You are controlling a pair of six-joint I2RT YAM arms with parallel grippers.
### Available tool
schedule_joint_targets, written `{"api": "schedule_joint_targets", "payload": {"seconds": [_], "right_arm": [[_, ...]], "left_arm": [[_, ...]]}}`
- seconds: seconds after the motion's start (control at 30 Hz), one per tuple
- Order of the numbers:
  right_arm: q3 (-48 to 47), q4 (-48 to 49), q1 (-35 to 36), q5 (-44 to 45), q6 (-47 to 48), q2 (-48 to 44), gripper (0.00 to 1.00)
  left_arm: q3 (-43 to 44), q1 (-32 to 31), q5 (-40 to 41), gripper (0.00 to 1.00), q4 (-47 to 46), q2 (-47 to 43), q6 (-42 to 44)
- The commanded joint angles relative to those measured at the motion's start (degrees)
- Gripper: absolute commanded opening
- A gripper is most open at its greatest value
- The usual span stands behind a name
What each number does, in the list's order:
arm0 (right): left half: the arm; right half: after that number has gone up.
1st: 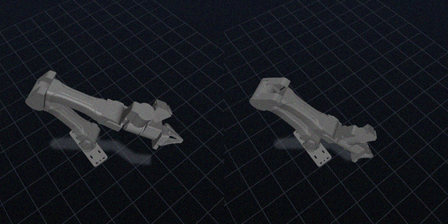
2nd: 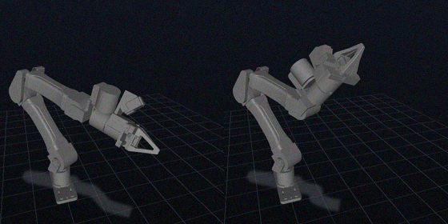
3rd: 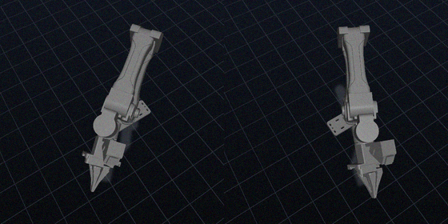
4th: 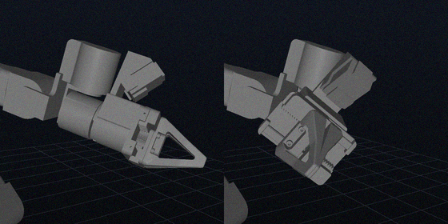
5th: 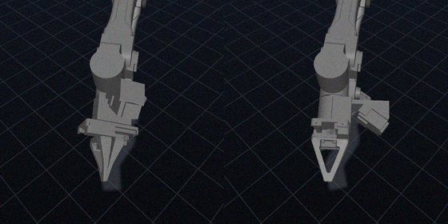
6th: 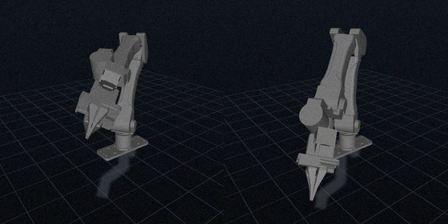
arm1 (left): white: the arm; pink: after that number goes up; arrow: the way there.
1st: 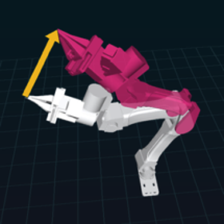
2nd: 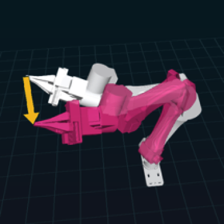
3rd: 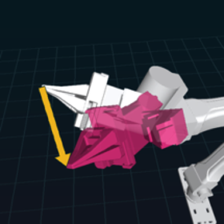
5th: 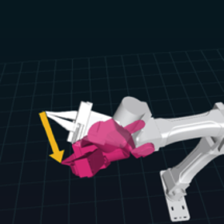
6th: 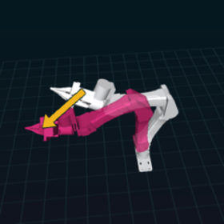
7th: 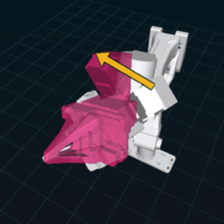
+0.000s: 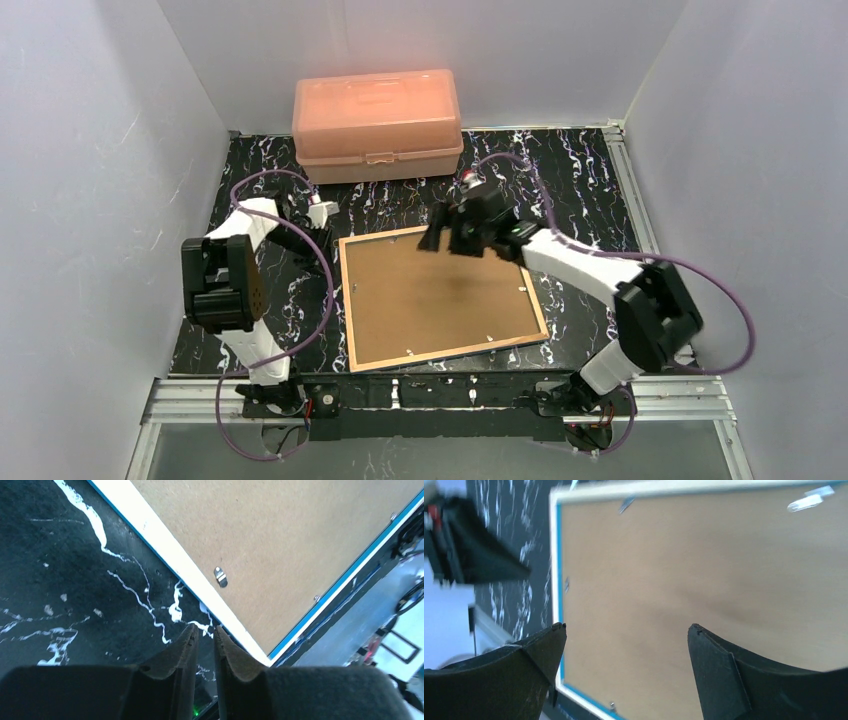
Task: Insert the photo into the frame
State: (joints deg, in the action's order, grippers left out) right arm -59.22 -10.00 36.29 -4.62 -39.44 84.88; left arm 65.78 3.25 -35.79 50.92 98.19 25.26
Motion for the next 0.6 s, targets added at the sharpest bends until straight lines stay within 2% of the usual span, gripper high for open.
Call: {"api": "schedule_joint_targets", "payload": {"seconds": [0.0,0.17,0.4,0.57], "right_arm": [[-2.71,10.95,8.14,-5.60,-5.54,7.21,0.98],[-6.68,17.59,12.19,-8.63,-7.09,13.42,0.94],[-10.15,24.95,16.04,-11.81,-8.53,21.65,0.82],[-12.78,25.98,18.18,-12.43,-8.41,26.87,0.82]], "left_arm": [[-0.04,-0.43,-3.61,0.17,-2.19,3.78,-6.79],[0.48,-0.44,-5.18,0.16,-2.57,7.15,-8.13],[1.31,-0.11,-4.79,0.13,-3.95,10.20,-9.57],[1.64,0.02,-4.13,0.11,-4.29,11.57,-10.22]]}}
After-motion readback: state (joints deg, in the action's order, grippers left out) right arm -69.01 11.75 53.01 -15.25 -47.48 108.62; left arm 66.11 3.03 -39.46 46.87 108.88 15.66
